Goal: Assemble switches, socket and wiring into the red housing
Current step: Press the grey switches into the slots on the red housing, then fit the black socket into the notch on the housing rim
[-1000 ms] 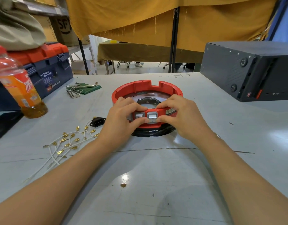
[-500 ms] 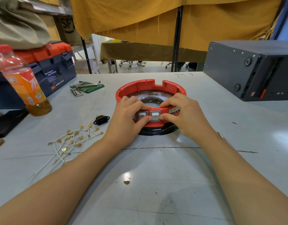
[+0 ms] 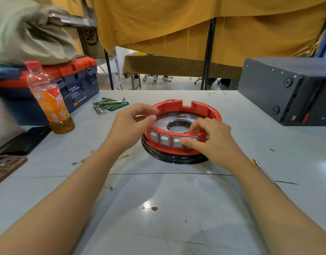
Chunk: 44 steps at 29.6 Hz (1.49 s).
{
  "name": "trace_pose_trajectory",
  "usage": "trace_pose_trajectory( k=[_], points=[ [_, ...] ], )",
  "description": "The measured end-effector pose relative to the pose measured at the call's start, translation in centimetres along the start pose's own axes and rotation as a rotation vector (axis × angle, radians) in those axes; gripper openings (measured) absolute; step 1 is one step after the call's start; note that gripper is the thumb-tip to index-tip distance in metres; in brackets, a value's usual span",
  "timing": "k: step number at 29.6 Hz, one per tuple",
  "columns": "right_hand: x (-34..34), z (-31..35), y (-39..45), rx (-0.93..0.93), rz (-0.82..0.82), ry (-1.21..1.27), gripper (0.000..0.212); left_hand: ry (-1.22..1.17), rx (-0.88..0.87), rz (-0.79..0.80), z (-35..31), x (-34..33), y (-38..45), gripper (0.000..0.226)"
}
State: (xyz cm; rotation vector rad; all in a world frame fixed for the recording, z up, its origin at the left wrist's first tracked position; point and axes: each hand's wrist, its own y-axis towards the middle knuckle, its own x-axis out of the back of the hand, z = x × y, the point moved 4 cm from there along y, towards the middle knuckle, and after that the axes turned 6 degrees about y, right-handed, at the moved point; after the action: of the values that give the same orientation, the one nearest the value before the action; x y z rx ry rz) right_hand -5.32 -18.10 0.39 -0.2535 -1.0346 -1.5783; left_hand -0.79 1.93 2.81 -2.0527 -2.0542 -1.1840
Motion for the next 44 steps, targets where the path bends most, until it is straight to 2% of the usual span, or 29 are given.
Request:
trace_pose_trajectory(
  k=[5, 8, 11, 15, 20, 22, 25, 27, 31, 34, 39, 44],
  points=[
    [-0.1, -0.2, 0.1, -0.051, 0.018, 0.007, 0.028, 0.204, 0.201, 0.034, 4.0, 3.6, 1.0, 0.017],
    [-0.3, -0.1, 0.2, -0.053, 0.093, -0.047, 0.033, 0.372, 0.313, 0.163, 6.5, 4.0, 0.4, 0.019],
    [0.0, 0.3, 0.1, -0.047, 0.068, -0.037, 0.049, 0.526, 0.340, 0.288, 7.9, 3.1, -0.1, 0.027],
    [0.3, 0.1, 0.0, -0.048, 0.025, 0.025, 0.057, 0.594, 0.283, 0.277, 8.3, 1.8, -0.4, 0.036],
    [0.5, 0.2, 0.0, 0.008, 0.041, 0.054, 0.044, 0.515, 0.199, 0.128, 8.3, 1.9, -0.6, 0.029],
    [0.6, 0.2, 0.0, 0.027, 0.045, 0.044, 0.038, 0.395, 0.206, 0.036, 8.2, 2.4, -0.6, 0.026],
    [0.9, 0.2, -0.1, 0.018, 0.090, 0.059, 0.041, 0.194, 0.167, -0.051, 7.4, 2.8, -0.8, 0.027],
    [1.2, 0.3, -0.3, 0.003, 0.128, 0.058, 0.043, 0.119, 0.116, -0.057, 6.7, 2.7, -0.9, 0.026],
    [1.6, 0.5, -0.5, -0.004, 0.163, 0.026, 0.047, -0.162, 0.169, -0.085, 5.8, 3.1, -1.1, 0.022],
    [1.5, 0.8, -0.7, -0.018, 0.201, 0.019, 0.048, -0.288, 0.139, -0.082, 5.0, 3.4, -1.2, 0.020],
    [1.6, 1.2, -0.9, -0.034, 0.292, 0.012, 0.049, -0.295, 0.037, -0.047, 3.1, 3.2, -1.7, 0.027],
    [1.5, 1.4, -1.3, -0.023, 0.456, 0.097, 0.052, -0.270, -0.074, 0.045, 1.0, 2.5, -1.9, 0.033]
  ],
)
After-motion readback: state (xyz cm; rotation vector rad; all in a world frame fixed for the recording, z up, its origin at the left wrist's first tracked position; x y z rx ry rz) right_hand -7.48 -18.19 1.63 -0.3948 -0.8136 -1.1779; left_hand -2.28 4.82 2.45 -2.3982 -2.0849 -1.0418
